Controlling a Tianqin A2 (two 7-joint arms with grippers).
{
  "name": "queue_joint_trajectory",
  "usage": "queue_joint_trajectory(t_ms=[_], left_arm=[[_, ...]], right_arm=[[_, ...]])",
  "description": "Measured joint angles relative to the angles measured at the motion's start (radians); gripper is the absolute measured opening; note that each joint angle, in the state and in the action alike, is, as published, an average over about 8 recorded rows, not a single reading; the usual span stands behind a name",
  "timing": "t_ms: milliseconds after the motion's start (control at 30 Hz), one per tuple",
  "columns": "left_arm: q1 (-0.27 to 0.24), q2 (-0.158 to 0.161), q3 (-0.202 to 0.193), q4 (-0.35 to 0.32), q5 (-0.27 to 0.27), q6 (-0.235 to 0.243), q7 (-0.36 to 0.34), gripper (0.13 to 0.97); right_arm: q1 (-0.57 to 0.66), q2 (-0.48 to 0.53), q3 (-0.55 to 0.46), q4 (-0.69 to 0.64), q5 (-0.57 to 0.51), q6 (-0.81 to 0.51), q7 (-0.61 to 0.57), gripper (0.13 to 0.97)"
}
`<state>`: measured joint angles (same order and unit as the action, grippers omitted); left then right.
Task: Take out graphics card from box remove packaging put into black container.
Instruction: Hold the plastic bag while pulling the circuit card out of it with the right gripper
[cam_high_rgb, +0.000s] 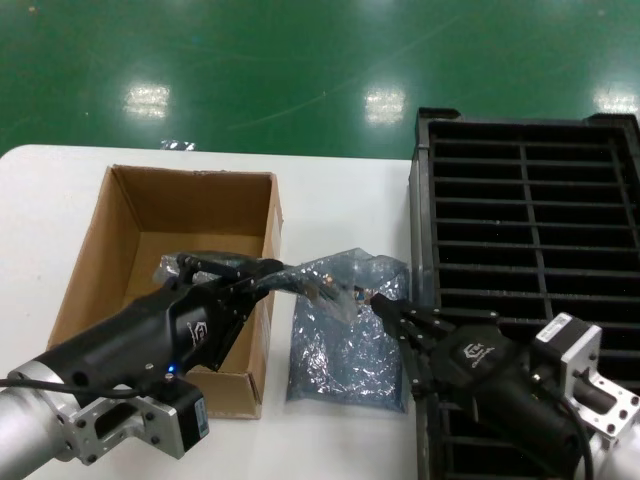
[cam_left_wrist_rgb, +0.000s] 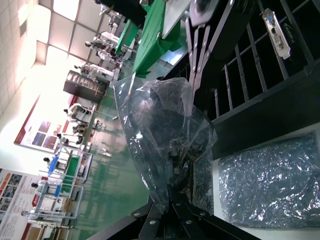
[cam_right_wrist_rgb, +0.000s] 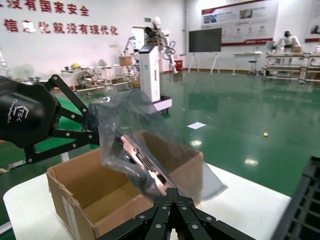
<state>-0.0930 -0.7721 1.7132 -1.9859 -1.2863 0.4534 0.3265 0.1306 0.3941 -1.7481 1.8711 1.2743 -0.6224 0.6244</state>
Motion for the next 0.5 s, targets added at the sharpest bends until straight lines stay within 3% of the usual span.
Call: queue_joint_trajectory(t_ms=[500], left_arm=[[0.0, 0.0, 0.0, 0.0, 0.0, 0.0, 0.0, 0.139]], right_arm=[[0.135, 0.014, -0.082, -0.104, 0.085, 0.006, -0.087, 0.133]])
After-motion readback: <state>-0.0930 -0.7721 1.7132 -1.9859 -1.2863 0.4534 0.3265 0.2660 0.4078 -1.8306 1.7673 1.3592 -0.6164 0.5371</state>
